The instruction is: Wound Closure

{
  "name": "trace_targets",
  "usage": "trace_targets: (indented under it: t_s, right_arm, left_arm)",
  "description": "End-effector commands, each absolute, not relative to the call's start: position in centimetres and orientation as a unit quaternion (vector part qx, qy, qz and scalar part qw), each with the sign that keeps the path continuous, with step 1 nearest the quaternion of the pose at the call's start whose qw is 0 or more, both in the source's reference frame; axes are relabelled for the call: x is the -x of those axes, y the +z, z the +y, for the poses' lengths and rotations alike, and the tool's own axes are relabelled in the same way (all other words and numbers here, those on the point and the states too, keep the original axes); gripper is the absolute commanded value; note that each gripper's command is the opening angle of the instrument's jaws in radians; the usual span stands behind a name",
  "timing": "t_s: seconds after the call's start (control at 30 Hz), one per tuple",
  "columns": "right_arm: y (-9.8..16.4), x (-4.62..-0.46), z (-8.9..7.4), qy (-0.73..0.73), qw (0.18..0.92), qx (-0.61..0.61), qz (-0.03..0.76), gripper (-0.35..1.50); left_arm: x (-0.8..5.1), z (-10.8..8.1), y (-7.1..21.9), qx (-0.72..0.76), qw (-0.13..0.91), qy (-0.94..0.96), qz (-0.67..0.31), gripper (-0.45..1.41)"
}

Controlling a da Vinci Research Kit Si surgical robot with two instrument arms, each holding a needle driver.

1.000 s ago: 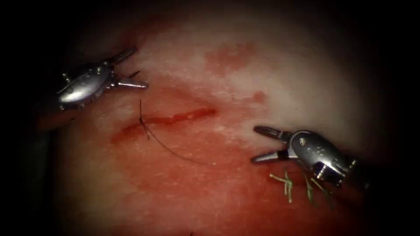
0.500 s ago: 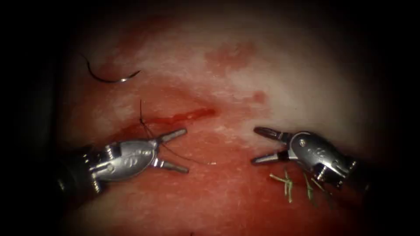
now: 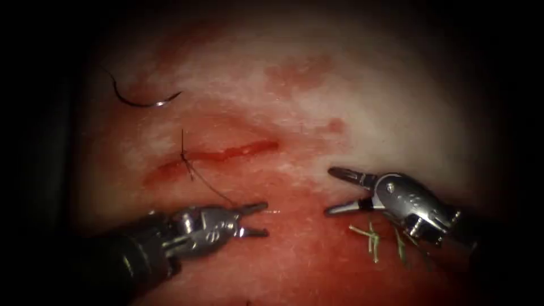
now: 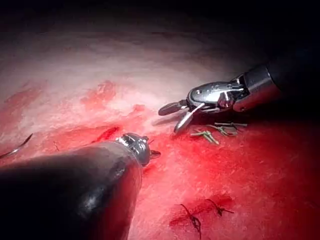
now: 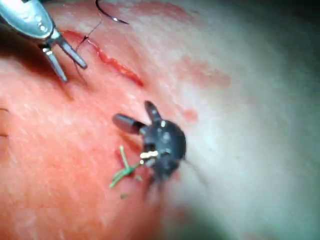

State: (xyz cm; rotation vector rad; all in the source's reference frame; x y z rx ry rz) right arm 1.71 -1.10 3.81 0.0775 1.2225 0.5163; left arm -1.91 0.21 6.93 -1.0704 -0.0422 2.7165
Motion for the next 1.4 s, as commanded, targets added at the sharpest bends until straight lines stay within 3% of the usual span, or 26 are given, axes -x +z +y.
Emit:
trace_targets:
  t_s: [0.03, 0.27, 0.57, 0.67, 0.77, 1.13, 1.4]
  right_arm:
    - [3.86, -1.8, -1.07, 0.239, 0.787, -0.036, 0.568, 1.48]
    - [3.85, -1.85, -1.08, 0.237, 0.787, -0.038, 0.568, 1.48]
    - [3.83, -1.91, -1.09, 0.234, 0.79, -0.044, 0.565, 1.48]
    - [3.83, -1.92, -1.09, 0.233, 0.793, -0.047, 0.562, 1.48]
    - [3.82, -1.93, -1.09, 0.232, 0.792, -0.048, 0.562, 1.48]
    - [3.81, -1.98, -1.08, 0.23, 0.791, -0.052, 0.564, 1.48]
    - [3.83, -2.46, -1.0, 0.189, 0.778, -0.066, 0.596, 1.45]
  left_arm:
    - [1.99, 0.21, 7.0, 0.362, 0.113, 0.925, -0.012, 0.0]
    - [2.07, 0.23, 7.01, 0.336, 0.122, 0.934, 0.005, -0.06]
    - [2.0, 0.31, 7.1, 0.278, 0.131, 0.951, 0.035, -0.01]
    - [1.97, 0.34, 7.13, 0.265, 0.127, 0.955, 0.035, -0.15]
    - [1.96, 0.35, 7.15, 0.262, 0.126, 0.956, 0.033, -0.45]
    - [1.77, 0.41, 6.8, 0.328, 0.083, 0.941, 0.015, -0.45]
    - [1.39, 0.64, 6.48, 0.374, 0.109, 0.92, 0.042, -0.45]
